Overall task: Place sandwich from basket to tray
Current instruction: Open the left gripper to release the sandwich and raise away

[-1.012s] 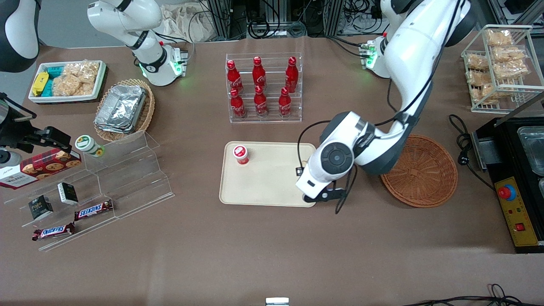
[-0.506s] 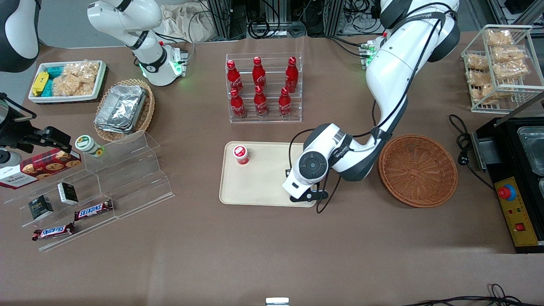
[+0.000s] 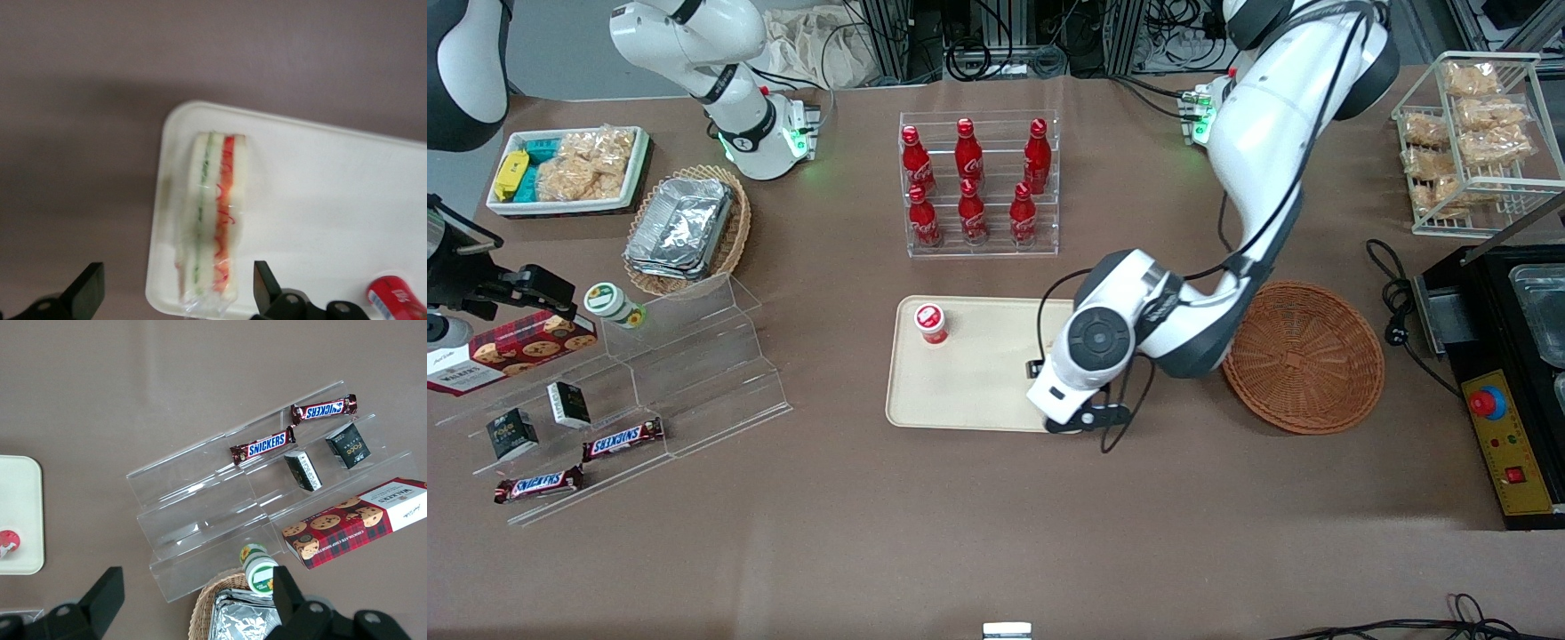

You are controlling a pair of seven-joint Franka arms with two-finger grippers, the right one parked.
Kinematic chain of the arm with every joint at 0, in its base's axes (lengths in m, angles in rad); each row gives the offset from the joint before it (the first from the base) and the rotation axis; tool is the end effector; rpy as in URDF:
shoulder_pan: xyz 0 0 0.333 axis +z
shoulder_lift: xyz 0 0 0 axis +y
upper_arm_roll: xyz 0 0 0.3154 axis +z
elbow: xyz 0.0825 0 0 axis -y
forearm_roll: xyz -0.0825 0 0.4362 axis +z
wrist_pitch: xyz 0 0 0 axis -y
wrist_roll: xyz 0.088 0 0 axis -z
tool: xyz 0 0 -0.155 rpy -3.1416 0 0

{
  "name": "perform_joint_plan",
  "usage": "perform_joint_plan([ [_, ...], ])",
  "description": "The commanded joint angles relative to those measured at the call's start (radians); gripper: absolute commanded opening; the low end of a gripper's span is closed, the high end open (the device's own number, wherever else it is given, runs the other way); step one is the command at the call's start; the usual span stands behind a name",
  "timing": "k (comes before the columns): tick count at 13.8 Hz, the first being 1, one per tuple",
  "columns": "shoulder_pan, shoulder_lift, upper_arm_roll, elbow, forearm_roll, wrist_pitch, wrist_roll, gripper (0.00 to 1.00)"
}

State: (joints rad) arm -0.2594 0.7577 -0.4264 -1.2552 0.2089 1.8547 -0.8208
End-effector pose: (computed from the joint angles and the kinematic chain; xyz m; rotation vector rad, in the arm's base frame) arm 0.6510 -0.4185 0.2604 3.1196 0.2466 -0.2112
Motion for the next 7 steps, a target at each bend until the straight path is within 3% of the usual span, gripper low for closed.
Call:
perform_joint_plan([
  [1,0.075,-0.144,-0.002,-0.027,0.003,-0.118,0.009,1.0],
  [4,0.164,-0.259,0.001,-0.09,-0.012,-0.196,0.13,1.0],
  [7,0.169,-0.424,0.142,-0.241,-0.107,-0.2,0.338,1.0],
])
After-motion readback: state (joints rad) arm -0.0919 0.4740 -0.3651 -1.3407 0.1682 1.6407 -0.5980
